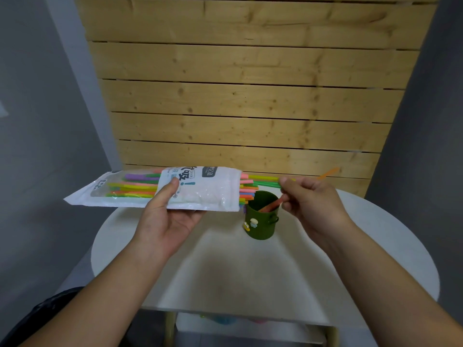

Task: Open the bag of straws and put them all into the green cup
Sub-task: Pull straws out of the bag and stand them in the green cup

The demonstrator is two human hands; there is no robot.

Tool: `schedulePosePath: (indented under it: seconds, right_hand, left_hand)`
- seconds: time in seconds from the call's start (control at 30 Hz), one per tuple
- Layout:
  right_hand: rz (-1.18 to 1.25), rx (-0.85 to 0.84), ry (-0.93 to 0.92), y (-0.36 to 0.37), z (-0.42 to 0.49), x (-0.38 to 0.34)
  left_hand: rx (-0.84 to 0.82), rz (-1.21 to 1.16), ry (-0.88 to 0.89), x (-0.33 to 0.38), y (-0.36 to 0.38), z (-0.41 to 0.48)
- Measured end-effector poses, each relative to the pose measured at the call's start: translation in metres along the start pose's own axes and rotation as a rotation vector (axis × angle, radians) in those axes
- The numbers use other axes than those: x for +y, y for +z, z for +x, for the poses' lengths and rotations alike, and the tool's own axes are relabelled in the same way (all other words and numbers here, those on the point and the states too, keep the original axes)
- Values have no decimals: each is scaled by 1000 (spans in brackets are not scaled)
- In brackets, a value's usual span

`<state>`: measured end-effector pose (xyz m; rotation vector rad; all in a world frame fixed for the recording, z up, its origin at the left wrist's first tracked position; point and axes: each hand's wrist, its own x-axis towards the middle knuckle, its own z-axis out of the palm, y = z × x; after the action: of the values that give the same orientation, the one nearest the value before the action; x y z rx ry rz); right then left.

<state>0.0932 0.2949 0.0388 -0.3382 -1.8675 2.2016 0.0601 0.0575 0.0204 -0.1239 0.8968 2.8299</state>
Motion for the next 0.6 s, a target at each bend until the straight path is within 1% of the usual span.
schedulePosePath:
  seconds: [0.17,0.23,0.3,0.4,0.47,0.53,0.6]
  right_hand:
    - [153,-49,83,-10,-2,-7]
    - [116,-67,129,-7,-7,-4]
    - [53,-119,166,0,-11,3]
    - [69,-180,191,18,-18,11]
    - [113,-131,144,29,-19,13]
    - [146,-21,79,35,-17,11]
    - [243,56,45,36,-14,6]
  left_hand:
    - [-6,-27,9,7,-2,3]
    - [-9,-35,12,6,-1,3]
    - [-8,-40,12,6,-1,2]
    - [-8,-36,4,4,-1,1]
    - [-4,-22,-2,0,0,-1]
    - [8,-16,-8,-3,1,-2]
    - [16,-14,-13,-4,1,-2]
